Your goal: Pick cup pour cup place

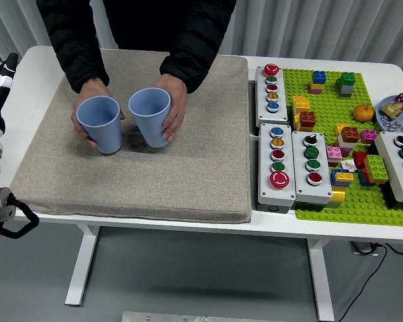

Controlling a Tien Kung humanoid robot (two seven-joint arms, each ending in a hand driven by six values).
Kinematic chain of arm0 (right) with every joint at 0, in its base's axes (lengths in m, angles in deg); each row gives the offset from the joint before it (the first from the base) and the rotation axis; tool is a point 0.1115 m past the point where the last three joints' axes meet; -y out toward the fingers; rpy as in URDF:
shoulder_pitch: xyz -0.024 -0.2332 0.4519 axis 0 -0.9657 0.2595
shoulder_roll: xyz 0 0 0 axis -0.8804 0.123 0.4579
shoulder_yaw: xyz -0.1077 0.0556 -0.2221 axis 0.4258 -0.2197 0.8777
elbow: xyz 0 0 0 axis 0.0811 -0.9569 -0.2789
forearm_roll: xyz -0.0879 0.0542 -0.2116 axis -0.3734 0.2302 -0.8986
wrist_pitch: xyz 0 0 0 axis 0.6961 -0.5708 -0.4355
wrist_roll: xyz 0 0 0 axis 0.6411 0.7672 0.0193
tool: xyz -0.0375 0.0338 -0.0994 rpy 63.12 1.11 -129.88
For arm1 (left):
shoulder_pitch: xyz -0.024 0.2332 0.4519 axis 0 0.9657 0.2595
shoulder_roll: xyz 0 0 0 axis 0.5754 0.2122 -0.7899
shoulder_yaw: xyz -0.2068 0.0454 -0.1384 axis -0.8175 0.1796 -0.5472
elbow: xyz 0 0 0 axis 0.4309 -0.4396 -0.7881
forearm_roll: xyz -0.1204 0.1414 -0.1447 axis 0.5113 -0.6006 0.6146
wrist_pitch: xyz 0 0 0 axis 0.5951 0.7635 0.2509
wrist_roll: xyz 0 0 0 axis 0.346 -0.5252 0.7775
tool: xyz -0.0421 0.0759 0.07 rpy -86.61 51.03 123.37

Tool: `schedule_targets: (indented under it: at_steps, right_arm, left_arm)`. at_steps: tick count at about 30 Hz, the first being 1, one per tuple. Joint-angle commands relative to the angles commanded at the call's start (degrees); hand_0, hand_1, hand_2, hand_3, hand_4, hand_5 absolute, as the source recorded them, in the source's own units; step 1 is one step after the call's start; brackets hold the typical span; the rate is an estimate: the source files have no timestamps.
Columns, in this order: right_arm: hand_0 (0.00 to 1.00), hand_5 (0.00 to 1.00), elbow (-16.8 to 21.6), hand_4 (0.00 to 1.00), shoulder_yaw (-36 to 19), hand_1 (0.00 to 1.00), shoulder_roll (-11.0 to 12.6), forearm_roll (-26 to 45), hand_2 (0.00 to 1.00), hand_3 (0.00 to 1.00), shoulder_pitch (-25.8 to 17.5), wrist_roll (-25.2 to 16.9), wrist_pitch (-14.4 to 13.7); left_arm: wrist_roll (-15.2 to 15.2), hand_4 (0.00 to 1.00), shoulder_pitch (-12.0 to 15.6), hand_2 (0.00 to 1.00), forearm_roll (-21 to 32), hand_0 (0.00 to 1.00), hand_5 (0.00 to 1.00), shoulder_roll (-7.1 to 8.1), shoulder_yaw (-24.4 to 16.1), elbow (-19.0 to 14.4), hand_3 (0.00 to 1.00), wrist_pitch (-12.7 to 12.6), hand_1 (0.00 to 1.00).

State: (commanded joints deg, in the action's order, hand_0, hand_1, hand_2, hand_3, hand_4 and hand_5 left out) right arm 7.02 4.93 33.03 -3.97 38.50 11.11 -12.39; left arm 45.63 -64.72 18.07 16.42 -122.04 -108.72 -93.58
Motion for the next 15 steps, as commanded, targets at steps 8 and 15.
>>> schedule_targets:
  at_steps: [8,15]
  right_arm:
    - [0.742,0.399,0.00,0.220,0.08,0.705,0.00,0.07,0.727,0.645,-0.06,0.00,0.02]
    - [0.743,0.398,0.00,0.219,0.17,0.705,0.01,0.37,0.726,0.645,0.14,-0.04,-0.03]
  left_arm:
    - [-0.07,0.961,0.18,0.990,-0.16,0.975,0.595,-0.10,-0.15,0.33,0.998,0.29,0.896]
    - [-0.23,0.960,0.04,0.998,-0.65,0.989,0.596,-0.24,-0.36,0.62,0.998,0.62,0.928]
